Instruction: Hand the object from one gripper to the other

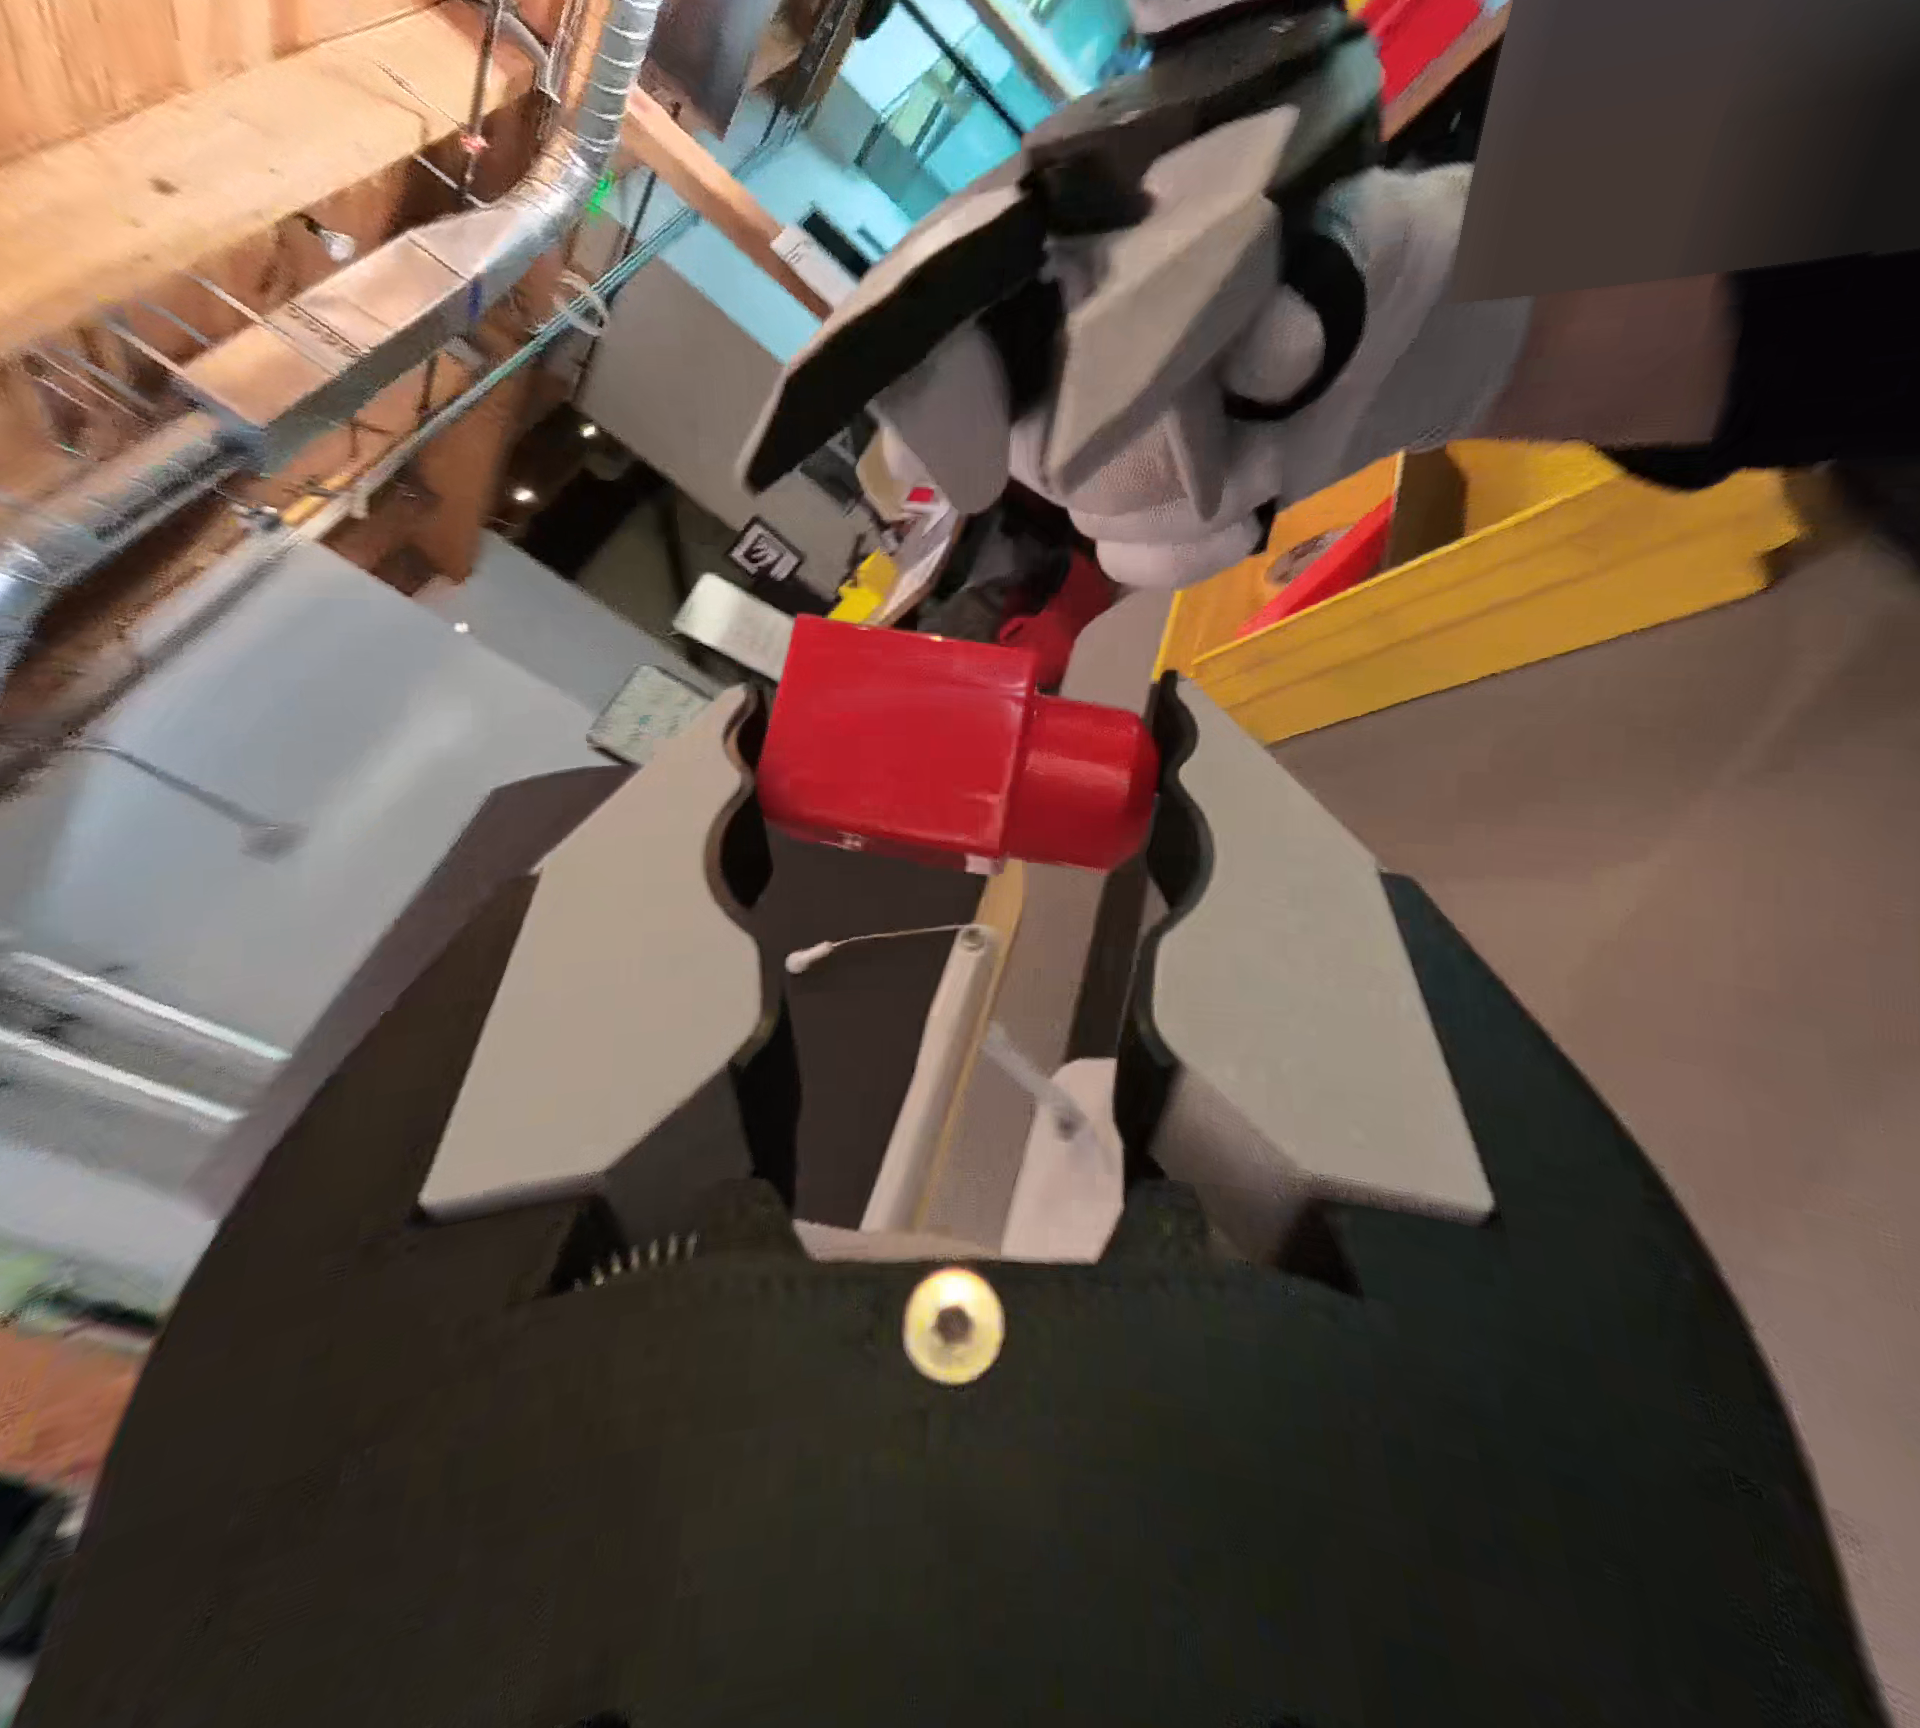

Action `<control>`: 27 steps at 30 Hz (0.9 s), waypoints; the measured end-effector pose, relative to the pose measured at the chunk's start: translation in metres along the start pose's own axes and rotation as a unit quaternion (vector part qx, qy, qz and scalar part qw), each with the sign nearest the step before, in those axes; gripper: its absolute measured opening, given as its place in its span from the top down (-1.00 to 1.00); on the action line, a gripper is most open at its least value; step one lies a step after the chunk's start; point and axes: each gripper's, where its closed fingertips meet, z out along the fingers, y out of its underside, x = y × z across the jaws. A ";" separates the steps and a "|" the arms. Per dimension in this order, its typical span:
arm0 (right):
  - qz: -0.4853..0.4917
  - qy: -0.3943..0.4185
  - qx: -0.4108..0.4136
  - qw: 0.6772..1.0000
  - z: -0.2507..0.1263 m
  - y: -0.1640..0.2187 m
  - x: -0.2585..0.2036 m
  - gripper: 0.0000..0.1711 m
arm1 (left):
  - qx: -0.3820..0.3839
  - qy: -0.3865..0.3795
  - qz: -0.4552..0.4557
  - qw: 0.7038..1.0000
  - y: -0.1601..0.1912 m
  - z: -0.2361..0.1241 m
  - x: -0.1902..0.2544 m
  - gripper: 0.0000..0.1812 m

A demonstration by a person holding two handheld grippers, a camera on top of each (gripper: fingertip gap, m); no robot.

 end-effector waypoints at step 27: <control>-0.452 0.273 -0.080 0.845 0.025 0.004 0.002 0.44 | 0.238 0.110 -0.452 0.853 -0.044 0.012 -0.020 0.20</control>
